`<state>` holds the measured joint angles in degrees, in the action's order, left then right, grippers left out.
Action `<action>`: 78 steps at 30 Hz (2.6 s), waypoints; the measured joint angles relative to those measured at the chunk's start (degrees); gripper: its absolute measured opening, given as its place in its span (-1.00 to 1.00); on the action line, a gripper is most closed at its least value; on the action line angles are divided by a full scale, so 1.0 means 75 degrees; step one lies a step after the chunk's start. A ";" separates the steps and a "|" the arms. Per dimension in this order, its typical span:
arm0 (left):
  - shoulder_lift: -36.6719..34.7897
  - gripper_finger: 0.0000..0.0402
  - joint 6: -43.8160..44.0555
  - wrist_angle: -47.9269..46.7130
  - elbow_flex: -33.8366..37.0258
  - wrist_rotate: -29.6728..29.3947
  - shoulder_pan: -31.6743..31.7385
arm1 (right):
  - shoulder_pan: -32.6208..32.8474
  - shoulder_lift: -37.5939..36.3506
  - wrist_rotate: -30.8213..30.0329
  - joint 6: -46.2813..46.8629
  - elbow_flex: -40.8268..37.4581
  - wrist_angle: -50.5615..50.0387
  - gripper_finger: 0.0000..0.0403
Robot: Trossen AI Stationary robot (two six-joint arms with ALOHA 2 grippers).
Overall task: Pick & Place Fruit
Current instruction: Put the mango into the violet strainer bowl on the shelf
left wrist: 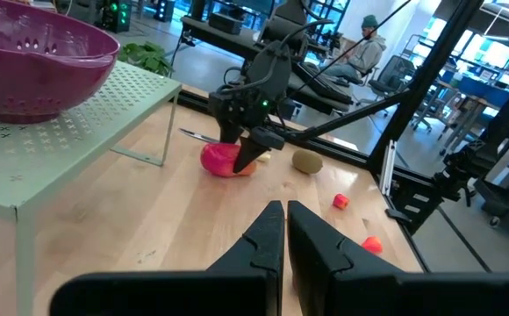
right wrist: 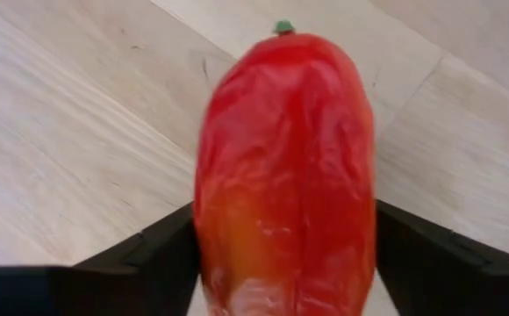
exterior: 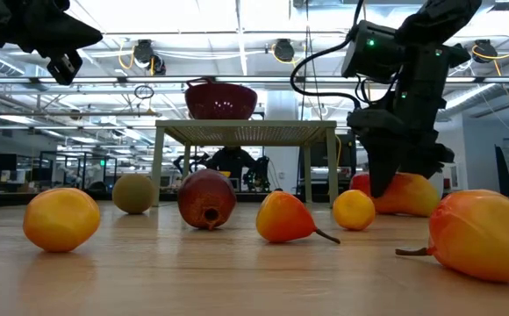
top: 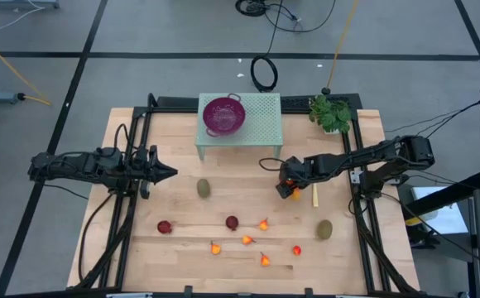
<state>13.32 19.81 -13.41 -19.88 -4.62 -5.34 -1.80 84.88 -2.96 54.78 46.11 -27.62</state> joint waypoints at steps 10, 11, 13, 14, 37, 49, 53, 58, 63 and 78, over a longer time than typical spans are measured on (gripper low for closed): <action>0.0000 -0.92 -0.0003 0.0000 0.0000 -0.0003 0.0001 | 0.0000 0.0000 0.0388 0.0180 0.0000 -0.0012 0.03; 0.0000 -0.92 -0.0003 0.0000 0.0000 -0.0003 0.0001 | 0.0003 -0.0003 0.0433 0.0231 0.0000 -0.0006 0.03; 0.0000 -0.92 -0.0003 0.0000 0.0000 -0.0003 0.0002 | 0.0003 -0.0005 0.0611 0.0378 0.0000 0.0039 0.03; 0.0000 -0.92 -0.0003 0.0002 0.0000 -0.0003 0.0001 | 0.0003 -0.0027 0.0733 0.0428 0.0000 0.0098 0.03; 0.0023 -0.92 -0.0053 0.0002 -0.0003 0.0017 0.0000 | 0.0417 -0.1784 0.0995 -0.1211 0.0001 0.5432 0.03; 0.0023 -0.92 0.0026 0.0000 -0.0003 0.0012 0.0000 | 0.0264 -0.1784 0.1005 -0.4157 0.0000 0.7815 0.03; 0.0023 -0.92 0.0026 -0.0003 -0.0003 0.0009 0.0000 | 0.0248 -0.1784 0.1005 -0.5638 0.0000 0.8176 0.03; 0.0023 -0.92 0.0023 -0.0003 -0.0003 -0.0057 0.0000 | 0.0248 -0.1784 0.0977 -0.7507 0.0002 0.8524 0.03; 0.0023 -0.92 0.0023 -0.0003 -0.0003 -0.0340 0.0000 | 0.0246 -0.1781 0.0560 -0.8868 0.0002 0.8575 0.03; 0.0023 -0.92 0.0023 -0.0006 -0.0003 -0.0396 0.0000 | 0.0245 -0.1781 0.0570 -0.9798 0.0003 0.8570 0.03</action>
<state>13.50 19.99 -13.45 -19.90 -7.60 -5.34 0.03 71.53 1.31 -18.70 46.13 36.66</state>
